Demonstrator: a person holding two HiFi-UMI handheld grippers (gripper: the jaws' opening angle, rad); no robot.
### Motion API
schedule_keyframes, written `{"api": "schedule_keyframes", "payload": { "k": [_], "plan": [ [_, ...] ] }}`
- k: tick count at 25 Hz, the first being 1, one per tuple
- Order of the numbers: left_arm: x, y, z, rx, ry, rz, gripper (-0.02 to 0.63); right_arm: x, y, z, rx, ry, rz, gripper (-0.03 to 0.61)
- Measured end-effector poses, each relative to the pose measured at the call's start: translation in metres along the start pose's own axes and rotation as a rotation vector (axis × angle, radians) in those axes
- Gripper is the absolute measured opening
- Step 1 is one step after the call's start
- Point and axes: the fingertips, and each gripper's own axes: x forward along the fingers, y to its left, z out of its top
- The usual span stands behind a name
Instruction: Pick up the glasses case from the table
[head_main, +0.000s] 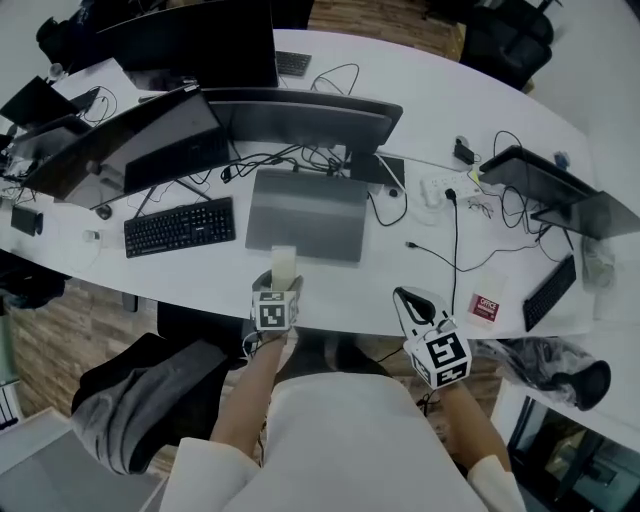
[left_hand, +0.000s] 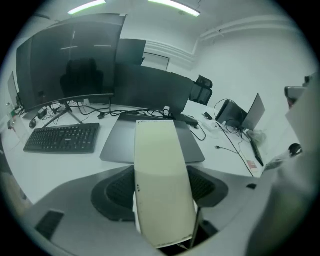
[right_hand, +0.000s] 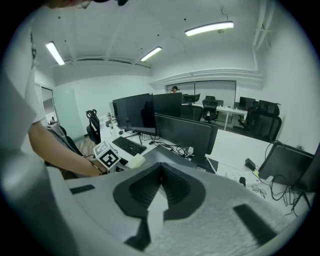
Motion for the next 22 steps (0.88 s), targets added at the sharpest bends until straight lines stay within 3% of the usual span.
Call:
{"api": "schedule_keyframes", "payload": {
  "k": [9,22],
  "plan": [
    [-0.058,-0.004,0.045,0.029,-0.140,-0.019,0.308,-0.026,-0.005,0.023,0.026,-0.074,-0.016,0.002],
    [-0.164,-0.035,0.125,0.113,-0.409,-0.074,0.308,-0.066,-0.021,0.047,0.008,-0.176,-0.071,0.002]
  ]
}}
